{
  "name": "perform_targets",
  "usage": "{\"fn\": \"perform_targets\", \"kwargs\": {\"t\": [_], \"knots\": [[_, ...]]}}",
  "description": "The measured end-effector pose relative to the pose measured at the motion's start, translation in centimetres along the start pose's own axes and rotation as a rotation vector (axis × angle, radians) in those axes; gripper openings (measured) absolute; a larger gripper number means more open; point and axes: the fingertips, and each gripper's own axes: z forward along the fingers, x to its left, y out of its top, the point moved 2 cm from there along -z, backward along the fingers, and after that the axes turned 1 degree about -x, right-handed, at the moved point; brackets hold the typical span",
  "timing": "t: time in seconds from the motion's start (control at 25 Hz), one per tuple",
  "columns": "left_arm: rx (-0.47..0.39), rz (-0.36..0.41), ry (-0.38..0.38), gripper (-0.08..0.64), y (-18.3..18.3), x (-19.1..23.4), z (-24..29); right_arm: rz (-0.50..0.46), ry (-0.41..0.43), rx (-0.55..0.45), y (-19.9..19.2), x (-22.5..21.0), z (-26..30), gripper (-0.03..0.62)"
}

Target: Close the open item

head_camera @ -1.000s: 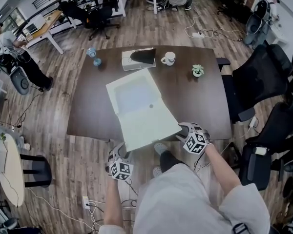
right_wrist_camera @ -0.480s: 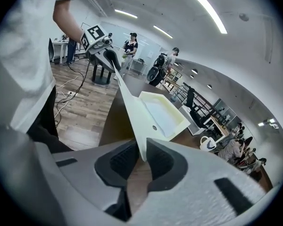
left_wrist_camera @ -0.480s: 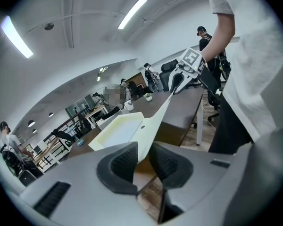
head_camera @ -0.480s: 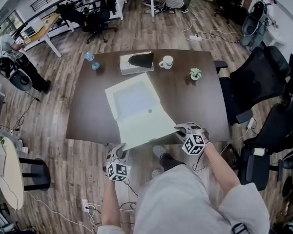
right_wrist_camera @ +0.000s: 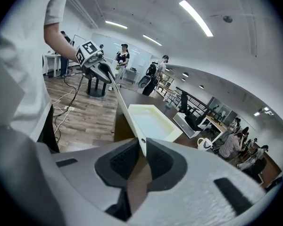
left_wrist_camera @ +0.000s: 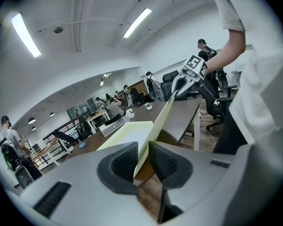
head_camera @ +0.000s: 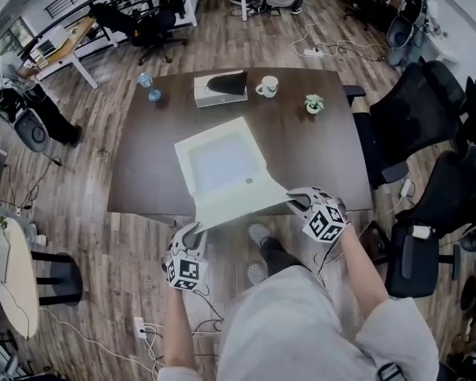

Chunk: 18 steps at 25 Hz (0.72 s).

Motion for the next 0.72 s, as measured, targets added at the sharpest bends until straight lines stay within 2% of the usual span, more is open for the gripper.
{"fn": "perform_targets", "kwargs": {"t": [0.32,0.72], "knots": [[-0.040,0.011,0.000,0.055,1.3,-0.7,-3.0,0.080,0.010,-0.057,1.6,0.8,-2.7,0.058],[-0.069,-0.032,0.043,0.057,1.4,2.7,-2.0,0.164,0.046,-0.170,3.5,-1.8,-1.1,0.064]]}}
